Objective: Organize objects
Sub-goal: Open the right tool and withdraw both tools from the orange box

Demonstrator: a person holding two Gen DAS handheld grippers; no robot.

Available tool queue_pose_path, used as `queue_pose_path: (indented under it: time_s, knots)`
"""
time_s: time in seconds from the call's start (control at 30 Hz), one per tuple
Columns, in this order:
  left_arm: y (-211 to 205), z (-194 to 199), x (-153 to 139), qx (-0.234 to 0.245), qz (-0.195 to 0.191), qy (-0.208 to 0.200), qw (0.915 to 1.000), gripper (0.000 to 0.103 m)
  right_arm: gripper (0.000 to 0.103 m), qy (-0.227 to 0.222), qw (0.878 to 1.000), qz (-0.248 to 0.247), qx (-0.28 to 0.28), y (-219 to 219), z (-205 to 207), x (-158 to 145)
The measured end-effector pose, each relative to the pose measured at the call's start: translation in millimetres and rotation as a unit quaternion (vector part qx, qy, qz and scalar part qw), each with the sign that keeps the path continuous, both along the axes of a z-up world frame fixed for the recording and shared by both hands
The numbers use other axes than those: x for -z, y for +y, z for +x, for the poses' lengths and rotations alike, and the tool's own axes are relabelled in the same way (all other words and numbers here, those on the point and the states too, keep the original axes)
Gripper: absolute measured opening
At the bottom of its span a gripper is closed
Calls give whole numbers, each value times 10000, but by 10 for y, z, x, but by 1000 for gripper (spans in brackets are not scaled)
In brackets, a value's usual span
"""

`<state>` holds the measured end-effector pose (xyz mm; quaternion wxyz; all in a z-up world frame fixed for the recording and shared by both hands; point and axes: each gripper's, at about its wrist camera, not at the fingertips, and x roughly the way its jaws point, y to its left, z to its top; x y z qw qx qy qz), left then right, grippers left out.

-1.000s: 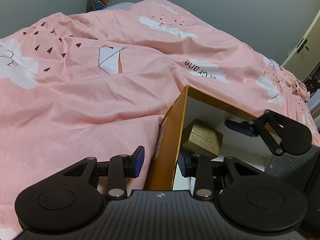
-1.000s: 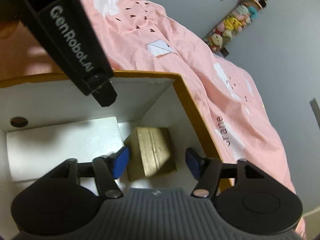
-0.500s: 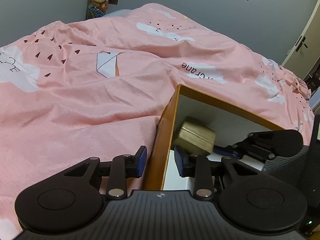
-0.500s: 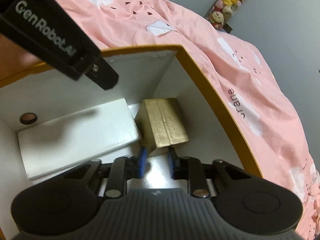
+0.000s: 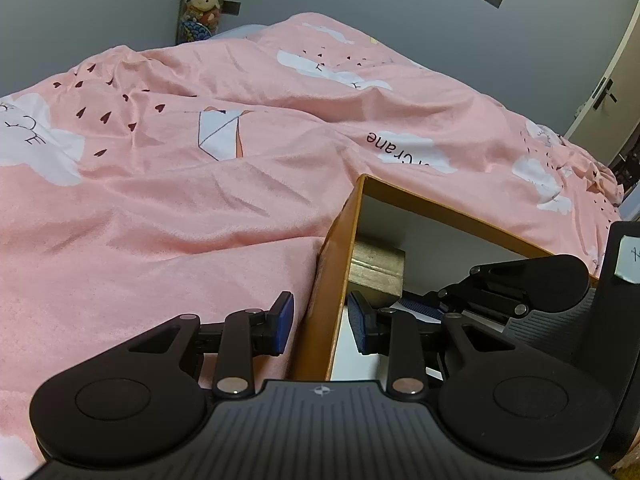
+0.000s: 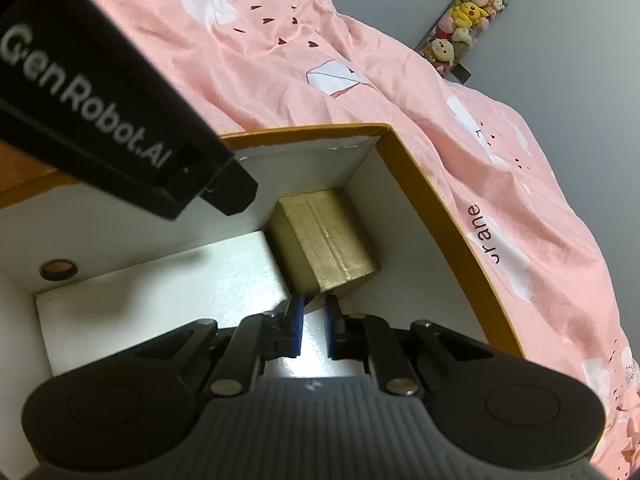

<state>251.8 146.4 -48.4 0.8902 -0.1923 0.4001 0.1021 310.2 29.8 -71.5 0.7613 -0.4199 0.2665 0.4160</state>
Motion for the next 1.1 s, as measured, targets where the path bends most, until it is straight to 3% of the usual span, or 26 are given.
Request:
queue_pose_path:
  time_s: [0.3,0.5,0.7,0.77,0.93,1.1]
  knots:
    - [-113,-183,-259,-132,523,-390,9978,37,11,-14,9997,105,232,-164,-221,-226]
    - [-345,-449,-547,-123,963,-892,9913,44,12,303,9939,696,800,-509,-498,-540]
    - [-608,-710,-724,563,1024,-1107,9870,44,12,540,9805,1304,1366,-788,-708,-743]
    - [-647,-795,-720,820,909,-1074,9867,44,13,596,9755,1533,1458,-903,-843,-782]
    - [-687,-1092,-667,1532,722,-969,9808,44,27,665,9626,1814,1898,-1122,-1133,-815]
    - [-693,-1453,-547,2009,564,-665,9757,44,27,873,9470,1995,2361,-1351,-1395,-759]
